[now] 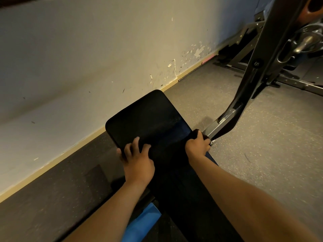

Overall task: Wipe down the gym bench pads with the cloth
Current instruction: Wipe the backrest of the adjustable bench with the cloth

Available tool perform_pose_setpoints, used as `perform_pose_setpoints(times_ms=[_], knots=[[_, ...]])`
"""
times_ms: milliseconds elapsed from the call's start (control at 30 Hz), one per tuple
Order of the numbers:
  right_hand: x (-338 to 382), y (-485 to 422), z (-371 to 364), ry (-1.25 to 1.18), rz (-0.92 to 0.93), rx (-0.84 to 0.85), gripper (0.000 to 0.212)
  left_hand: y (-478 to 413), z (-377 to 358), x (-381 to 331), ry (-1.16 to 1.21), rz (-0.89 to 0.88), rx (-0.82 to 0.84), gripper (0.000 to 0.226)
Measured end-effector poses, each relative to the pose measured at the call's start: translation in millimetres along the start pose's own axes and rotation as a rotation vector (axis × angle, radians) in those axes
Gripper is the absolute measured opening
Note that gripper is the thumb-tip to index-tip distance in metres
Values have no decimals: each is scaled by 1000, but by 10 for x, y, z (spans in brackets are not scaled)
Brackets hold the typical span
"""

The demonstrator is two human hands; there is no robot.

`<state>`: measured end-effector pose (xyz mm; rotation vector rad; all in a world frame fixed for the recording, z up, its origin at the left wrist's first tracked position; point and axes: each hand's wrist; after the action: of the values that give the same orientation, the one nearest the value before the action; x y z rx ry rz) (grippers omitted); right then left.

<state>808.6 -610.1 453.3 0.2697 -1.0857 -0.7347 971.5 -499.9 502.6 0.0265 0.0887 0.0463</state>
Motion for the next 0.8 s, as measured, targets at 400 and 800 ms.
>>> perform_pose_setpoints(times_ms=[400, 800], knots=[[1391, 74, -278, 255, 447, 149, 49, -373, -47, -75, -80, 66, 182, 97], [220, -307, 108, 153, 46, 6, 37, -370, -16, -128, 16, 76, 205, 97]])
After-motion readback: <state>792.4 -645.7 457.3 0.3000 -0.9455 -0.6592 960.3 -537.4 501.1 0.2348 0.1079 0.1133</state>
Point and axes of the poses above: each hand's wrist, its own y-axis away from the middle knuckle, its own z-axis out of the back of the hand, x = y × z, and after that the axes turned 12 degrees about -z, right-handed
